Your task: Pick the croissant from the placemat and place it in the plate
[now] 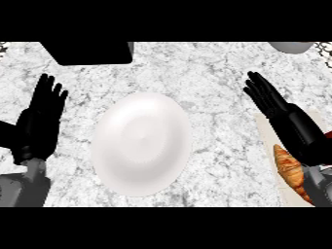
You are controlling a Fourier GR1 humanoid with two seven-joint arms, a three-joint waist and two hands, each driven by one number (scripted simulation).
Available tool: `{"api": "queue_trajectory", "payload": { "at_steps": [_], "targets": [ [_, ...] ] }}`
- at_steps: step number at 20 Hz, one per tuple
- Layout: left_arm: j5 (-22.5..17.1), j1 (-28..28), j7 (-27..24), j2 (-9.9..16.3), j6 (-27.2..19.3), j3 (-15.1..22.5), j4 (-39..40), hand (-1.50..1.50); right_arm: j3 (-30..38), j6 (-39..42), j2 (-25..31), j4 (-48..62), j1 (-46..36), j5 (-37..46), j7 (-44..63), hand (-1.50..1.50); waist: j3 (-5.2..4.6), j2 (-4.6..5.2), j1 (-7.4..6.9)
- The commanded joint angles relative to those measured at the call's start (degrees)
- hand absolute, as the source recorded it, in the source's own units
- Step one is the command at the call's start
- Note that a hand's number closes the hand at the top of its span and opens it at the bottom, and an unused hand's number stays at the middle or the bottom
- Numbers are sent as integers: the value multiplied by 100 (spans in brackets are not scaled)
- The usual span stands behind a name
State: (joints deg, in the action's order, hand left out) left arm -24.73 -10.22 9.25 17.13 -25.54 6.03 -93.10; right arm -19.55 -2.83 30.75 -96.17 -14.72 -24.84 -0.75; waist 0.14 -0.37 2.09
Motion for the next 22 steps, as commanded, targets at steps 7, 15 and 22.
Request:
{"api": "queue_trajectory", "payload": {
  "at_steps": [7,15,22],
  "targets": [
    [1531,1144,-740,1446,588,412,475,0,1164,-516,1317,-199,659,1032,-334,-150,-67,-72,237],
    [1728,1862,-1535,1689,817,284,548,0,1440,-1688,-746,-1674,3427,923,-3148,-150,-6,-43,118],
    [2058,1490,-1550,1239,718,449,779,0,1842,-781,238,-2300,4863,1320,-3054,-150,-20,24,-48]
  ]
}}
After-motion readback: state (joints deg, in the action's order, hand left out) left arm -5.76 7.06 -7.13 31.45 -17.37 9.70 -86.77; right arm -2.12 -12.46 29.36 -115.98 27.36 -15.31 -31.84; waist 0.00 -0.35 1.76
